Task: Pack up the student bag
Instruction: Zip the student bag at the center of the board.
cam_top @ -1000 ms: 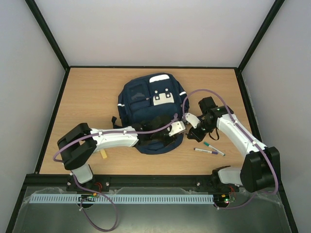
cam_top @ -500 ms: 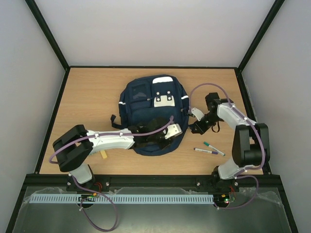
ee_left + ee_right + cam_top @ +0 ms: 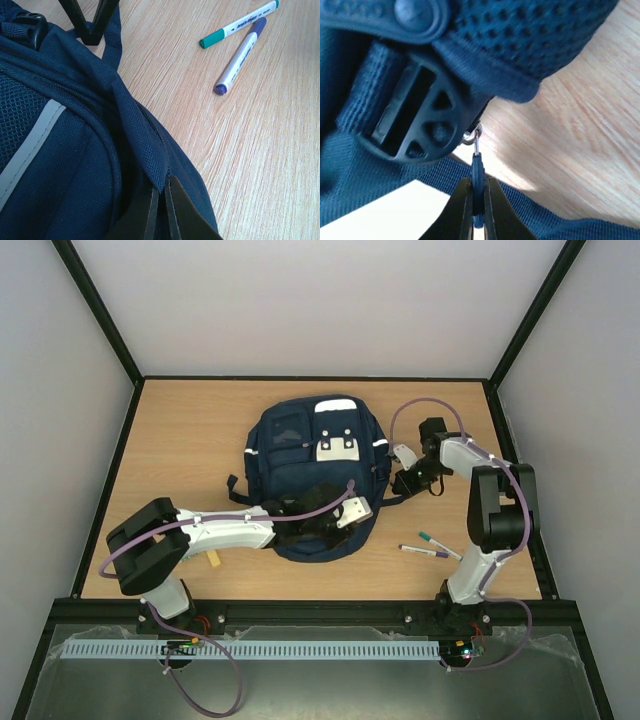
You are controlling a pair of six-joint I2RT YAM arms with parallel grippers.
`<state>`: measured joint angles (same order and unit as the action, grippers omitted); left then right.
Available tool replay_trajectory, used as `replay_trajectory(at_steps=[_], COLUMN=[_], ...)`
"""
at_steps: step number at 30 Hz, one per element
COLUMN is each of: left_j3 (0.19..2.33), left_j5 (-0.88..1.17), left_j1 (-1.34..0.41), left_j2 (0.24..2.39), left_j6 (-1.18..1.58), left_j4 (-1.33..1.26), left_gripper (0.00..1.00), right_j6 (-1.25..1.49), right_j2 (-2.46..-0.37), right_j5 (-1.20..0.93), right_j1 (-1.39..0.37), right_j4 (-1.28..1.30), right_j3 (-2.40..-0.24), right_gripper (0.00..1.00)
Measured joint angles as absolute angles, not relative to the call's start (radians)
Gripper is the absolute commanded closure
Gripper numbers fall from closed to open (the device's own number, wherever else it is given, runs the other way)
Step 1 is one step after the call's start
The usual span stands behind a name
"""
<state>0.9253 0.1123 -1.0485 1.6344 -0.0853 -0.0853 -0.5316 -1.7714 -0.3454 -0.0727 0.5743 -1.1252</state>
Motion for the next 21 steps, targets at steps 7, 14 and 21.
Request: replay_trajectory(at_steps=[7,14,21], left_j3=[0.925,0.927,0.971], left_j5=[0.112,0.110,0.101], left_j1=[-1.048,-1.048,-1.048], left_j2=[1.634,1.634,1.632], left_j6=[-0.085,-0.085,-0.081], left_j4=[-0.086,-0.084,-0.023], left_gripper=[0.98,0.89,0.66], right_j6=[-0.484,-0.456,-0.443], right_j2=[-1.809,-1.821,-1.700], right_j5=[-0.363,-0.355,-0.320], right_j1=[-0.064,-0.054,-0.033], right_j4=[0.547,0.538,0.509], right_j3=[-1.143,-1.166,-1.129], right_gripper=[0.96,0.77,0.54])
